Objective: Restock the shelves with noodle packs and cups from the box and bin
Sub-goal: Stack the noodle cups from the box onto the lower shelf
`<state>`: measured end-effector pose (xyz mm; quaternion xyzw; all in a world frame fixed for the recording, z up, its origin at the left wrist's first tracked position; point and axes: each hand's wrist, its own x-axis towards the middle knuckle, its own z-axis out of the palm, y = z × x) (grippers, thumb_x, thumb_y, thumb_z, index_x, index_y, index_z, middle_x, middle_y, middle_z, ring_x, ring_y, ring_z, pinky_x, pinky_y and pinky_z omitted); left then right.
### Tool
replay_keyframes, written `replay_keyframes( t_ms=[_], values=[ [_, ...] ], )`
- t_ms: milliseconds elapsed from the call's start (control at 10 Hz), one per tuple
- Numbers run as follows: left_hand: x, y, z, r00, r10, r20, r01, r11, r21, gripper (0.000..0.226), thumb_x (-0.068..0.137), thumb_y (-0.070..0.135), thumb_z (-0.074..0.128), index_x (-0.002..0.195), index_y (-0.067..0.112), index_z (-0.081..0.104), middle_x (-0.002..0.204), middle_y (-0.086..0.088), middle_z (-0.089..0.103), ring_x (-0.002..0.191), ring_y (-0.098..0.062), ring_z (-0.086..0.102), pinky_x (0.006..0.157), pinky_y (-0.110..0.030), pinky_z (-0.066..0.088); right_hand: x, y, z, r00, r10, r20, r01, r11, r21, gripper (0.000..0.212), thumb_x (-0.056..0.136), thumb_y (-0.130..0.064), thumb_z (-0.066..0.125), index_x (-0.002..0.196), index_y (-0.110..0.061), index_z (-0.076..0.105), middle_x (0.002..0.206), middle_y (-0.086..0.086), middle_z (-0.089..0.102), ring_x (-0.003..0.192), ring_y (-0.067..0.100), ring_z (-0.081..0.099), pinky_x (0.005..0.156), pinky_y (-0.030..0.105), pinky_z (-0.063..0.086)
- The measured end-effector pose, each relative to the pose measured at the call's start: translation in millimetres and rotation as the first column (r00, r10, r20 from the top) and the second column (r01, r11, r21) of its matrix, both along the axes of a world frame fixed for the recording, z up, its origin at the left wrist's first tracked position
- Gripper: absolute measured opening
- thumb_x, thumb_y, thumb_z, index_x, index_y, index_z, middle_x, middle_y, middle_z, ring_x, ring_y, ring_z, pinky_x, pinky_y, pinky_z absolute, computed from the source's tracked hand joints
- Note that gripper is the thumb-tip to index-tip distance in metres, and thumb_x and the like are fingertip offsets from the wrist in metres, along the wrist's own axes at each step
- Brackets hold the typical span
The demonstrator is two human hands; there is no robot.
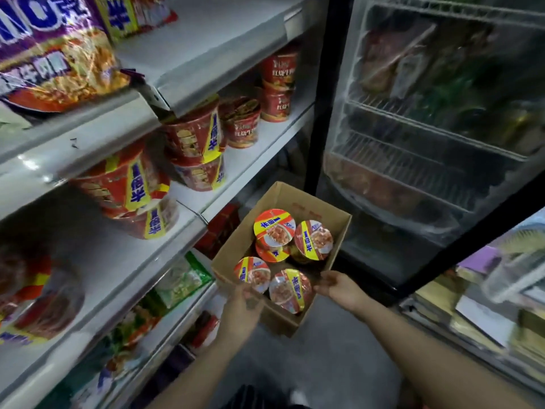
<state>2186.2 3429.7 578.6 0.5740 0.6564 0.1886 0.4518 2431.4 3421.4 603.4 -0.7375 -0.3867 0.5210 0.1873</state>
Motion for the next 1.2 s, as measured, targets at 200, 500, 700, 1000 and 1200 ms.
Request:
replay_keyframes(
  t_ms=[200, 500, 700, 1000, 1200],
  values=[
    [33, 46, -15, 0.999, 0.031, 0.004, -0.031, 0.989, -0.141, 0.023, 0.094, 0.017, 0.065, 0.112, 0.020, 0.052, 0.101, -0.005, 0.064, 0.098, -0.023, 0.062, 0.078, -0.027, 0.043, 11, 39, -28, 0.968, -0.186, -0.168, 0.174, 0.981, -0.084, 0.041, 0.092, -0.020, 0.066, 0.129, -0.007, 0.053, 0.116, 0.018, 0.065, 0.111, 0.035, 0.061, 0.094, 0.046, 0.049],
    [48, 147, -28, 0.996, 0.068, -0.065, -0.087, 0.927, -0.364, 0.022, 0.099, 0.016, 0.056, 0.080, 0.025, 0.049, 0.077, 0.006, 0.052, 0.082, -0.023, 0.058, 0.059, -0.020, 0.040, 13, 108, -51, 0.975, -0.122, -0.187, 0.098, 0.986, -0.135, 0.012, 0.095, -0.021, 0.062, 0.103, -0.013, 0.065, 0.106, 0.017, 0.068, 0.101, 0.033, 0.065, 0.095, 0.046, 0.051],
    [59, 206, -73, 0.986, -0.113, -0.127, 0.054, 0.917, -0.395, 0.022, 0.102, 0.018, 0.052, 0.081, 0.016, 0.058, 0.075, 0.010, 0.060, 0.078, -0.010, 0.060, 0.062, -0.008, 0.044, 18, 209, -95, 0.995, -0.092, -0.050, 0.089, 0.994, -0.063, 0.033, 0.092, -0.020, 0.064, 0.124, -0.018, 0.056, 0.113, 0.003, 0.065, 0.097, 0.015, 0.059, 0.085, 0.020, 0.046],
    [63, 280, -176, 0.999, 0.040, -0.006, -0.038, 0.879, -0.475, 0.025, 0.096, 0.027, 0.062, 0.113, 0.035, 0.045, 0.123, 0.001, 0.061, 0.104, -0.018, 0.061, 0.078, -0.022, 0.054, 3, 296, -170, 0.871, 0.261, 0.415, -0.220, 0.965, -0.144, 0.065, 0.081, -0.057, 0.056, 0.138, -0.028, 0.042, 0.129, 0.003, 0.061, 0.127, 0.026, 0.050, 0.113, 0.048, 0.027],
    [70, 259, -131, 0.967, 0.214, 0.141, -0.118, 0.860, -0.496, 0.033, 0.094, 0.010, 0.063, 0.127, 0.007, 0.059, 0.109, -0.012, 0.068, 0.095, -0.022, 0.066, 0.079, -0.029, 0.056, 0, 287, -159, 0.941, 0.190, 0.279, -0.160, 0.979, -0.127, 0.040, 0.081, -0.057, 0.054, 0.109, -0.029, 0.063, 0.107, -0.003, 0.072, 0.108, 0.024, 0.063, 0.102, 0.044, 0.040]
  ],
)
